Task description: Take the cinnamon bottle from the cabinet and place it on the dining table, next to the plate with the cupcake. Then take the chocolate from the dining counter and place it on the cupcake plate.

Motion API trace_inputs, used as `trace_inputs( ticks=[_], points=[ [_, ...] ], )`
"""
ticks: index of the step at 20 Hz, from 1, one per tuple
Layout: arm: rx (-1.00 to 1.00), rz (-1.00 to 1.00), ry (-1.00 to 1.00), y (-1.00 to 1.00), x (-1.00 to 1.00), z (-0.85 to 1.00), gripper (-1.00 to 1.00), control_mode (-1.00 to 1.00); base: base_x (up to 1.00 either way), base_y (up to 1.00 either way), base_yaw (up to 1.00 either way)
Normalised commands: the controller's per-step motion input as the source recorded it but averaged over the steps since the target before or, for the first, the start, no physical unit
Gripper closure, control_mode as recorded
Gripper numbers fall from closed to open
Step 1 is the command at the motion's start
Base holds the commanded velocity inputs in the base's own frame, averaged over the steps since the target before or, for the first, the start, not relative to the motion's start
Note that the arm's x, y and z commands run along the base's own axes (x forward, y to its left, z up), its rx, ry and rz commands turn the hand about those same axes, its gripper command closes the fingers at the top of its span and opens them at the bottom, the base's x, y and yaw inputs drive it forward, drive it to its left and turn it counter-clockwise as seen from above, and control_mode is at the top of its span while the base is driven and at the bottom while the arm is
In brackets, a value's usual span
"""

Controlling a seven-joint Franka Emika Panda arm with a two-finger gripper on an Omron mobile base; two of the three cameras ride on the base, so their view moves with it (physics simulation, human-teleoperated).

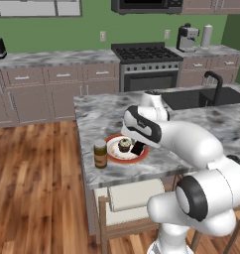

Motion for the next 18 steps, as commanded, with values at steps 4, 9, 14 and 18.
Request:
trace_inputs(
  ticks=[4, 9, 14, 18],
  points=[
    [0.0, -0.02, 0.02, 0.01, 0.12, -0.1, 1.0, -1.0, 0.0, 0.0, 0.0],
    [0.0, -0.03, 0.03, 0.01, 0.13, -0.09, 1.0, -1.0, 0.0, 0.0, 0.0],
    [0.0, -0.02, 0.0, 0.02, 0.12, -0.03, 1.0, -1.0, 0.0, 0.0, 0.0],
    [0.0, -0.02, 0.0, 0.01, 0.1, -0.03, 1.0, -1.0, 0.0, 0.0, 0.0]
  ],
)
